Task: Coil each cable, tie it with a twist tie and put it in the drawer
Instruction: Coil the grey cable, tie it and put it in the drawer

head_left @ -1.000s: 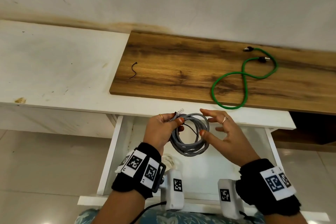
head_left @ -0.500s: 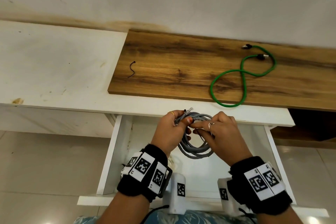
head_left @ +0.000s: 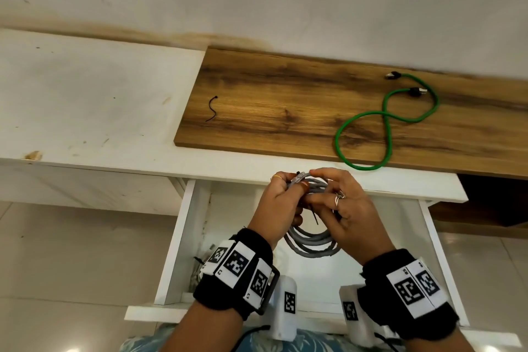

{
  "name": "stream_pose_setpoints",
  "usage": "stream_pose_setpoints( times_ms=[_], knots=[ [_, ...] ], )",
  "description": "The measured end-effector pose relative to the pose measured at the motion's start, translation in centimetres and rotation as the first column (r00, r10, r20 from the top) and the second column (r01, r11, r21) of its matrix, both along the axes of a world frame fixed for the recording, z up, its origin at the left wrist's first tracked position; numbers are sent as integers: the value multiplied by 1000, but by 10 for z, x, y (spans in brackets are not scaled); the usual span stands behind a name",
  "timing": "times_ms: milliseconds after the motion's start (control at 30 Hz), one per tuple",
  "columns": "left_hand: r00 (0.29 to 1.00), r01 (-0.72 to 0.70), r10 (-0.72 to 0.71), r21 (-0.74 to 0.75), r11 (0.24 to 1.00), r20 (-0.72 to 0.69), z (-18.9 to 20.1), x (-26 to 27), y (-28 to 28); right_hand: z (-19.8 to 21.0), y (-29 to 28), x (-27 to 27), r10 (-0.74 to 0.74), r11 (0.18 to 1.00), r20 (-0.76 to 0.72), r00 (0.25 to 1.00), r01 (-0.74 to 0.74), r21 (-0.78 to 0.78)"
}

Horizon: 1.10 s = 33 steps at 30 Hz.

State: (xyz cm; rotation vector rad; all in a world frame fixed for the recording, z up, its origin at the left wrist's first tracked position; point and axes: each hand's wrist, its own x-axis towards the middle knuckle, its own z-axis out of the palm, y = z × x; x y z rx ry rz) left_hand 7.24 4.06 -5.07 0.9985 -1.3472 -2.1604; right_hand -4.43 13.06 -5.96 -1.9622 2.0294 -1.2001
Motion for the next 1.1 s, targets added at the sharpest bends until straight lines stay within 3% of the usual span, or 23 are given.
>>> stream_pose_setpoints(
  times_ms=[100,233,300,400,567,767,933,1100],
  knots=[
    [998,62,-62,3,998,-14,2,1,-1,-2,1,-6,3,1000,-74,997,-2,15],
    [991,130,-131,-22,991,-19,2,3,-1,-2,4,-6,34,986,333,942,-86,141],
    [989,147,-147,-38,988,-15,1,3,0,-1,5,-6,53,984,419,907,-118,131],
    [990,140,-141,-56,989,-16,2,2,1,-2,4,-6,39,985,415,909,-104,136],
    [996,7,-8,-6,1000,-94,-1,5,-5,4,1,1,-61,992,375,925,13,129],
    [999,33,-34,-55,998,-21,1,6,-6,4,0,-1,-92,990,442,892,32,141],
    [996,49,-39,123,991,-85,2,9,-11,4,0,-2,-93,995,492,865,59,84],
    [990,45,-13,232,972,-138,3,15,-20,3,-2,2,-76,996,435,897,48,74]
  ],
)
